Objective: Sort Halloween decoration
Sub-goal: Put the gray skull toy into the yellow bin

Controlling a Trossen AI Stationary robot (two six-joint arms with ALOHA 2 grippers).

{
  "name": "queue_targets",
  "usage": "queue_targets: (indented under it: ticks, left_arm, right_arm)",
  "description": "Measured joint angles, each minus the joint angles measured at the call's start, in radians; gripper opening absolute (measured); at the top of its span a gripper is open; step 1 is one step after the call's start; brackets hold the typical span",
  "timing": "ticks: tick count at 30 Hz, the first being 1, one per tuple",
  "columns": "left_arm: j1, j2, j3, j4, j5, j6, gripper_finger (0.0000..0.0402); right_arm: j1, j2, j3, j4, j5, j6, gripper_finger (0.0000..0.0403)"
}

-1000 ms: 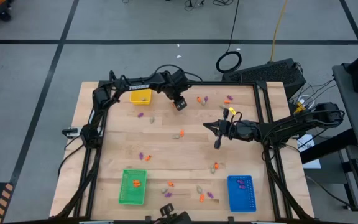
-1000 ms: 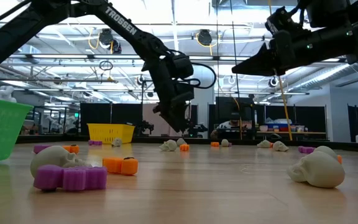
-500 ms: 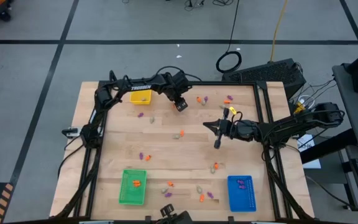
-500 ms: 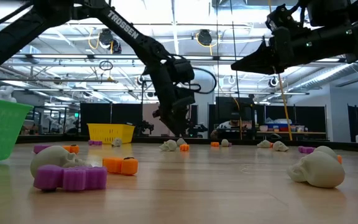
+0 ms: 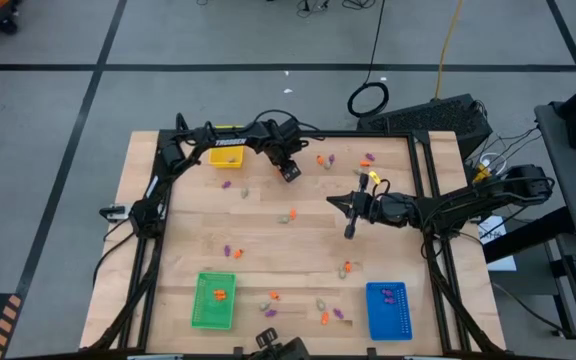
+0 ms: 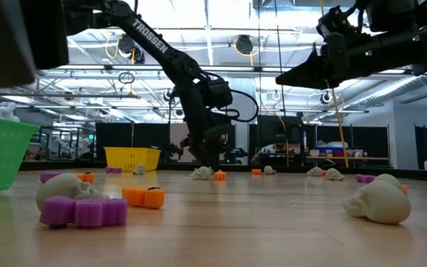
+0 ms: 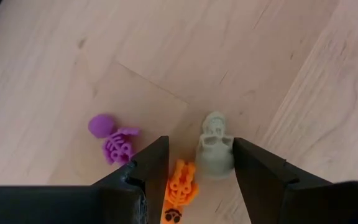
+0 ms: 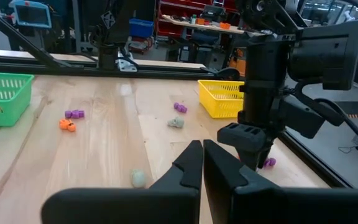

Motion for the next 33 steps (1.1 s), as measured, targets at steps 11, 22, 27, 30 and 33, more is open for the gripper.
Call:
queue_targets:
  ticks: [11, 22, 27, 30, 33]
  left_arm:
    - [-0.003, 0.000, 0.000, -0.016, -0.007, 0.133, 0.0168]
    - [-0.002, -0.002, 0.000, -0.019, -0.052, 0.266, 0.0054]
    - [-0.001, -0.006, 0.000, -0.039, -0.055, 0.300, 0.0047]
    - [-0.003, -0.017, -0.001, -0.072, -0.056, 0.321, 0.0047]
    - [-0.009, -0.043, -0.002, -0.100, -0.058, 0.335, 0.0047]
  right_arm:
    - [0.000, 0.000, 0.000, 0.000, 0.000, -0.001, 0.0000]
    - [0.000, 0.000, 0.000, -0.005, 0.000, -0.003, 0.0000]
    - [0.000, 0.000, 0.000, -0.007, 0.000, -0.003, 0.0000]
    - [0.000, 0.000, 0.000, -0.007, 0.000, -0.002, 0.0000]
    - [0.000, 0.000, 0.000, -0.007, 0.000, -0.002, 0.0000]
